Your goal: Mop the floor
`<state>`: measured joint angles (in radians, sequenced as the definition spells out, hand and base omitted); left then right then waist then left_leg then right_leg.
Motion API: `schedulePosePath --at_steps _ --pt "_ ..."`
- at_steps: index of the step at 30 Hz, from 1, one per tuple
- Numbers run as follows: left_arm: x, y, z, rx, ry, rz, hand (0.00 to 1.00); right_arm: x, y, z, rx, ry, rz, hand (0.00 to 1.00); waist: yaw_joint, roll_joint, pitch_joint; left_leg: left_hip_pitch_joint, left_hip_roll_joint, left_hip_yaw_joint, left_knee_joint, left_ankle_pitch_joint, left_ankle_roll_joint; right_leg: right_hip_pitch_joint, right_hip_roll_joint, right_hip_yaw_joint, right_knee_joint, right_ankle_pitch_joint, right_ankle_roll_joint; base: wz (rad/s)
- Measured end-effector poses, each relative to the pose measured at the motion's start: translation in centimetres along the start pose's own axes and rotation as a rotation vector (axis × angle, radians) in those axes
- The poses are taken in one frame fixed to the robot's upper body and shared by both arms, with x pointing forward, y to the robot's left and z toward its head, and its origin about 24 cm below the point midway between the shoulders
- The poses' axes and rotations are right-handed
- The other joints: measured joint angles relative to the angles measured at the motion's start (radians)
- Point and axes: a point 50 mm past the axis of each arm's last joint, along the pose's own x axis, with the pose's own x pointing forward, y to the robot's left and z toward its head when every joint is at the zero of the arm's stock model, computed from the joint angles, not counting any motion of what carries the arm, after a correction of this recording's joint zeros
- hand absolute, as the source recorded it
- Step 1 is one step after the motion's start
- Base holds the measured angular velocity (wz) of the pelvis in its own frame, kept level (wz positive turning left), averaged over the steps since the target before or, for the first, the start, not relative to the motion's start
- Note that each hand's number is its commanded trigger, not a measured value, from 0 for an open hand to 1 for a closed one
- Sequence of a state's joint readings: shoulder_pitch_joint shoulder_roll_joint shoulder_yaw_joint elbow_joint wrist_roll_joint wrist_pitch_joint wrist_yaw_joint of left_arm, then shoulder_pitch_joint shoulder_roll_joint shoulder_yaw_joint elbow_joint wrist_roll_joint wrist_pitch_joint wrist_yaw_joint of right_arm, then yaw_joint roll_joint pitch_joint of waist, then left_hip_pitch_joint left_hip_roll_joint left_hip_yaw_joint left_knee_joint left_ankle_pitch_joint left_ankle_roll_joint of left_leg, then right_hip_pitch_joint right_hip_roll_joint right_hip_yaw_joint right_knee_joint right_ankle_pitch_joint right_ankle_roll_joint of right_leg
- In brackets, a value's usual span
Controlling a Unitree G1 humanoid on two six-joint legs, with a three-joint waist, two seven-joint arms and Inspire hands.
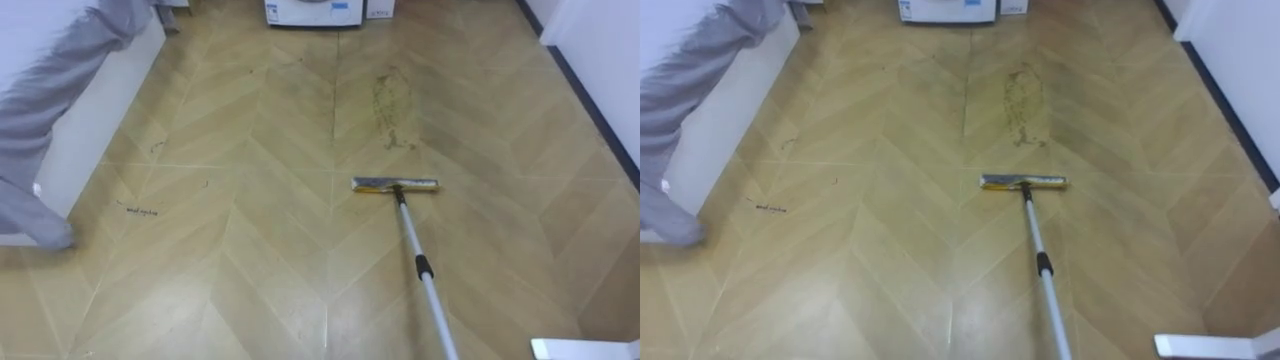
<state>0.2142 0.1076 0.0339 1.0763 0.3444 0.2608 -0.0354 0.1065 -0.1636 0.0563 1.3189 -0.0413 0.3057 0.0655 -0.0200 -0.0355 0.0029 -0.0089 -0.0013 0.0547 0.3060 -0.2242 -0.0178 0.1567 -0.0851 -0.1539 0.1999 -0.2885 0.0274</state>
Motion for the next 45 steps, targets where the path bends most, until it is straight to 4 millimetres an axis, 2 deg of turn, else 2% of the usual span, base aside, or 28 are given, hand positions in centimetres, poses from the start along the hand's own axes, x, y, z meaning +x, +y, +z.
schedulePosePath --at_steps 3,4,10,14,16,18,21,23,25,26,28,29,30,31,32,33,34,35,36,37,38,39,40,41,42,43,44,45 --pt "0.0 0.2 0.8 0.004 -0.015 0.011 0.0 -0.1 -0.1 0.8 0.005 -0.016 -0.005 1.0 0.001 0.0 -0.0018 -0.036 0.004 0.0 0.002 0.0 0.0 -0.041 0.002 -0.004 0.01 0.002 -0.003 0.01" --pt "0.1 0.2 0.8 0.01 -0.015 0.011 0.0 -0.2 -0.1 1.2 0.009 -0.022 -0.012 1.0 0.001 0.01 -0.0048 -0.051 0.005 0.0 0.004 0.0 0.001 -0.056 0.003 -0.004 0.014 0.002 -0.003 0.0" --pt "0.1 0.5 2.4 0.045 -0.054 0.033 0.0 -0.4 -0.2 2.3 0.027 -0.06 -0.033 1.0 0.001 0.017 -0.0013 -0.131 0.009 0.0 0.031 0.001 0.001 -0.14 0.003 -0.004 0.054 0.004 -0.004 0.0" --pt "0.0 0.8 3.9 0.045 -0.1 0.047 0.0 -0.6 -0.5 3.7 0.03 -0.11 -0.051 1.0 0.001 0.039 0.0084 -0.226 0.017 0.0 0.085 0.001 0.001 -0.238 0.002 -0.014 0.12 0.004 -0.004 -0.01" --pt "-0.1 0.9 5.2 0.045 -0.138 0.06 0.0 -0.9 -0.8 4.6 0.049 -0.149 -0.07 1.0 0.002 0.053 0.0172 -0.306 0.023 -0.003 0.139 0.001 0.001 -0.325 -0.001 -0.015 0.186 0.003 -0.003 -0.03" --pt "-0.2 1.2 6.1 0.043 -0.163 0.08 0.0 -1.0 -0.9 5.1 0.056 -0.167 -0.082 1.0 0.004 0.064 0.0195 -0.382 0.025 -0.006 0.187 0.0 0.003 -0.401 -0.004 -0.014 0.24 -0.003 -0.002 0.04" --pt "-0.4 1.5 7.1 -0.002 -0.185 0.106 0.0 -1.0 -1.1 5.3 0.074 -0.17 -0.1 1.0 0.018 0.067 0.0211 -0.491 0.021 -0.006 0.265 -0.018 0.027 -0.528 -0.021 -0.011 0.361 -0.043 -0.001 0.01" --pt "-0.4 1.5 7.3 -0.022 -0.187 0.108 0.0 -1.0 -1.1 5.2 0.088 -0.169 -0.104 1.0 0.027 0.069 0.0236 -0.544 0.015 -0.006 0.31 -0.032 0.031 -0.593 -0.036 -0.012 0.428 -0.07 -0.003 0.0" --pt "-0.3 1.4 6.9 -0.015 -0.167 0.104 0.0 -1.1 -1.3 5.4 0.093 -0.179 -0.111 1.0 0.033 0.079 0.0282 -0.601 0.013 -0.012 0.386 -0.065 0.033 -0.647 -0.045 -0.012 0.512 -0.122 -0.006 0.0" --pt "-0.2 1.4 6.9 -0.015 -0.162 0.104 0.0 -1.1 -1.3 5.4 0.095 -0.179 -0.112 1.0 0.033 0.081 0.0281 -0.617 0.013 -0.015 0.41 -0.071 0.032 -0.664 -0.048 -0.012 0.543 -0.135 -0.008 0.11" --pt "-0.2 1.7 6.7 -0.021 -0.15 0.106 0.0 -1.3 -1.3 5.9 0.102 -0.187 -0.117 1.0 0.047 0.081 0.0274 -0.672 0.012 -0.028 0.491 -0.082 0.022 -0.723 -0.052 -0.011 0.646 -0.179 -0.03 0.14" --pt "-0.2 1.7 6.7 -0.019 -0.147 0.107 0.0 -1.4 -1.3 6.3 0.106 -0.193 -0.119 1.0 0.056 0.08 0.0267 -0.685 0.016 -0.029 0.51 -0.084 0.019 -0.737 -0.053 -0.012 0.67 -0.187 -0.038 0.0" --pt "-0.1 1.7 6.4 -0.025 -0.138 0.108 0.0 -1.6 -1.5 6.9 0.121 -0.201 -0.124 1.0 0.066 0.079 0.0255 -0.714 0.023 -0.033 0.563 -0.087 0.013 -0.763 -0.052 -0.012 0.718 -0.203 -0.051 -0.1" --pt "-0.1 1.7 6.0 -0.045 -0.125 0.106 0.0 -1.8 -1.8 7.6 0.126 -0.21 -0.13 1.0 0.089 0.079 0.0244 -0.759 0.042 -0.033 0.657 -0.085 0.005 -0.792 -0.054 -0.008 0.777 -0.23 -0.07 -0.16" --pt "0.0 1.7 5.7 -0.06 -0.117 0.105 0.0 -2.0 -2.0 8.0 0.126 -0.219 -0.134 1.0 0.103 0.078 0.0244 -0.788 0.052 -0.033 0.721 -0.072 -0.009 -0.806 -0.055 -0.007 0.812 -0.247 -0.076 -0.38" --pt "0.1 1.6 4.7 -0.092 -0.09 0.101 0.0 -2.5 -2.4 9.2 0.122 -0.25 -0.143 1.0 0.124 0.069 0.0248 -0.852 0.069 -0.033 0.847 -0.013 -0.02 -0.829 -0.048 0.011 0.876 -0.276 -0.083 -0.42" --pt "0.2 1.5 3.9 -0.117 -0.069 0.093 0.0 -3.1 -2.9 10.7 0.124 -0.283 -0.144 1.0 0.138 0.056 0.0211 -0.916 0.077 -0.031 0.95 0.095 -0.024 -0.849 -0.041 0.033 0.921 -0.296 -0.089 -0.38" --pt "0.2 1.3 3.7 -0.128 -0.06 0.085 0.0 -3.5 -3.3 11.4 0.126 -0.299 -0.143 1.0 0.145 0.04 0.0241 -0.949 0.078 -0.033 0.993 0.154 -0.025 -0.852 -0.035 0.045 0.934 -0.3 -0.089 -0.32" --pt "0.2 0.9 3.1 -0.132 -0.042 0.067 0.0 -4.2 -4.2 12.6 0.118 -0.327 -0.145 1.0 0.166 0.042 0.0211 -0.995 0.077 -0.031 1.076 0.245 -0.029 -0.851 -0.03 0.058 0.954 -0.302 -0.091 -0.29" --pt "0.3 0.8 2.6 -0.133 -0.032 0.06 0.0 -4.9 -4.8 13.7 0.127 -0.364 -0.137 1.0 0.182 0.04 0.0222 -1.018 0.077 -0.024 1.121 0.227 -0.01 -0.846 -0.032 0.06 0.965 -0.306 -0.095 -0.27" --pt "0.3 0.9 2.4 -0.132 -0.029 0.062 0.0 -5.1 -5.0 14.0 0.125 -0.375 -0.133 1.0 0.192 0.038 0.0239 -1.016 0.076 -0.012 1.113 0.203 0.008 -0.845 -0.033 0.062 0.965 -0.307 -0.094 -0.11" --pt "0.3 1.1 2.2 -0.132 -0.03 0.063 0.0 -5.3 -5.0 14.3 0.136 -0.391 -0.118 1.0 0.197 0.032 0.0272 -0.987 0.071 0.012 1.021 0.151 0.011 -0.839 -0.033 0.063 0.96 -0.31 -0.088 0.12" --pt "0.3 1.2 2.1 -0.13 -0.031 0.055 0.0 -5.3 -5.1 14.3 0.142 -0.4 -0.1 1.0 0.193 0.028 0.0259 -0.931 0.055 0.023 0.856 0.104 0.008 -0.833 -0.035 0.063 0.951 -0.316 -0.075 0.22" --pt "0.3 1.3 2.2 -0.13 -0.037 0.052 0.0 -5.2 -5.0 14.3 0.149 -0.398 -0.092 1.0 0.192 0.024 0.0258 -0.906 0.048 0.028 0.796 0.052 0.014 -0.834 -0.038 0.063 0.945 -0.32 -0.067 0.41" --pt "0.3 1.5 2.7 -0.129 -0.056 0.045 0.0 -4.9 -4.9 13.7 0.18 -0.386 -0.077 1.0 0.185 0.023 0.0248 -0.868 0.035 0.031 0.712 -0.043 0.014 -0.834 -0.04 0.06 0.923 -0.322 -0.053 0.48" --pt "0.2 1.6 3.4 -0.128 -0.078 0.039 0.0 -4.4 -4.8 12.7 0.211 -0.366 -0.068 1.0 0.177 0.029 0.0218 -0.855 0.019 0.037 0.667 -0.077 0.058 -0.827 -0.044 0.061 0.891 -0.312 -0.034 0.5" --pt "0.2 1.6 3.5 -0.127 -0.081 0.036 0.0 -4.1 -4.8 12.0 0.222 -0.347 -0.067 1.0 0.17 0.031 0.0198 -0.847 0.019 0.047 0.652 -0.084 0.069 -0.815 -0.05 0.058 0.869 -0.301 -0.023 0.54" --pt "0.2 1.5 3.5 -0.128 -0.079 0.031 0.0 -3.3 -4.9 10.2 0.235 -0.299 -0.072 1.0 0.151 0.035 0.015 -0.82 0.009 0.067 0.622 -0.096 0.091 -0.78 -0.064 0.057 0.827 -0.275 -0.004 0.49"
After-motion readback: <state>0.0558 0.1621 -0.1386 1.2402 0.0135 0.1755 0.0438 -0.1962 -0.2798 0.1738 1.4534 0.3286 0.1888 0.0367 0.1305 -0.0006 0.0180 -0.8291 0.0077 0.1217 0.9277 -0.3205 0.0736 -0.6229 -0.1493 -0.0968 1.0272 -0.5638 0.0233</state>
